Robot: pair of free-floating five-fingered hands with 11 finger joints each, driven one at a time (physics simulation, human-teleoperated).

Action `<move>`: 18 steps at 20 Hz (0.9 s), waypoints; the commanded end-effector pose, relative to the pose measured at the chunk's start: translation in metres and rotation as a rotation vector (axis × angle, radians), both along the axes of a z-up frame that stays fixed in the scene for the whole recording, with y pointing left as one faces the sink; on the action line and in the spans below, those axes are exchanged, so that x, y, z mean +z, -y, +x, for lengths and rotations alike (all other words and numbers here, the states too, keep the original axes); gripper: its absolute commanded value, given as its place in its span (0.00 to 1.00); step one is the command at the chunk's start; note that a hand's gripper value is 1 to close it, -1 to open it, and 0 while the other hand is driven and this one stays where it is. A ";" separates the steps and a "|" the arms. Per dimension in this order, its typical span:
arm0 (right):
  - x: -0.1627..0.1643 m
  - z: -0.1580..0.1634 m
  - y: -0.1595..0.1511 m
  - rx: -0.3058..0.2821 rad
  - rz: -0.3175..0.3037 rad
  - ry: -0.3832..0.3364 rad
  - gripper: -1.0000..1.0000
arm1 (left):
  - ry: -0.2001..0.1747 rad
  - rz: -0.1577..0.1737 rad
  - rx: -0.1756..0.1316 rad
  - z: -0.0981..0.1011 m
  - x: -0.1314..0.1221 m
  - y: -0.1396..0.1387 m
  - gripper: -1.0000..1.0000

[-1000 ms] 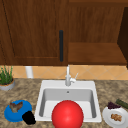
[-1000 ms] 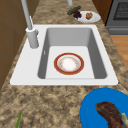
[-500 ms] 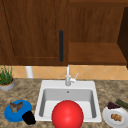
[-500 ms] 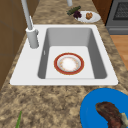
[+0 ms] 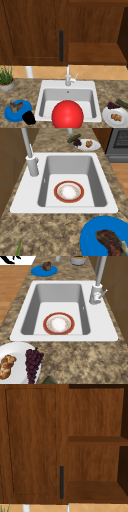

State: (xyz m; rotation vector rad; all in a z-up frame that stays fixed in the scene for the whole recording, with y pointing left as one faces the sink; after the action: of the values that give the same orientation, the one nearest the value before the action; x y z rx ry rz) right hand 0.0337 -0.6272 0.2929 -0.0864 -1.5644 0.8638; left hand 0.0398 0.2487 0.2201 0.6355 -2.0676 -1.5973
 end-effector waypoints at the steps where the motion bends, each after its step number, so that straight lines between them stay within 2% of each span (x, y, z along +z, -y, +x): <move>1: -0.013 0.003 -0.021 0.000 -0.124 0.006 0.00 | 0.000 0.000 0.000 0.000 0.000 0.000 0.50; 10: -0.030 0.009 -0.063 0.000 -0.307 0.000 0.00 | 0.000 0.000 0.000 0.000 0.000 0.000 0.50; 18: -0.038 0.033 -0.095 -0.011 -0.435 0.068 0.00 | 0.000 0.000 0.000 0.000 0.000 0.000 0.50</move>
State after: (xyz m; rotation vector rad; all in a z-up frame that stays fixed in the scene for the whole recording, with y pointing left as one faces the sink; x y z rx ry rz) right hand 0.0568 -0.5416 0.2555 -0.3163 -1.4121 1.1092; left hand 0.0398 0.2487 0.2201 0.6355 -2.0676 -1.5973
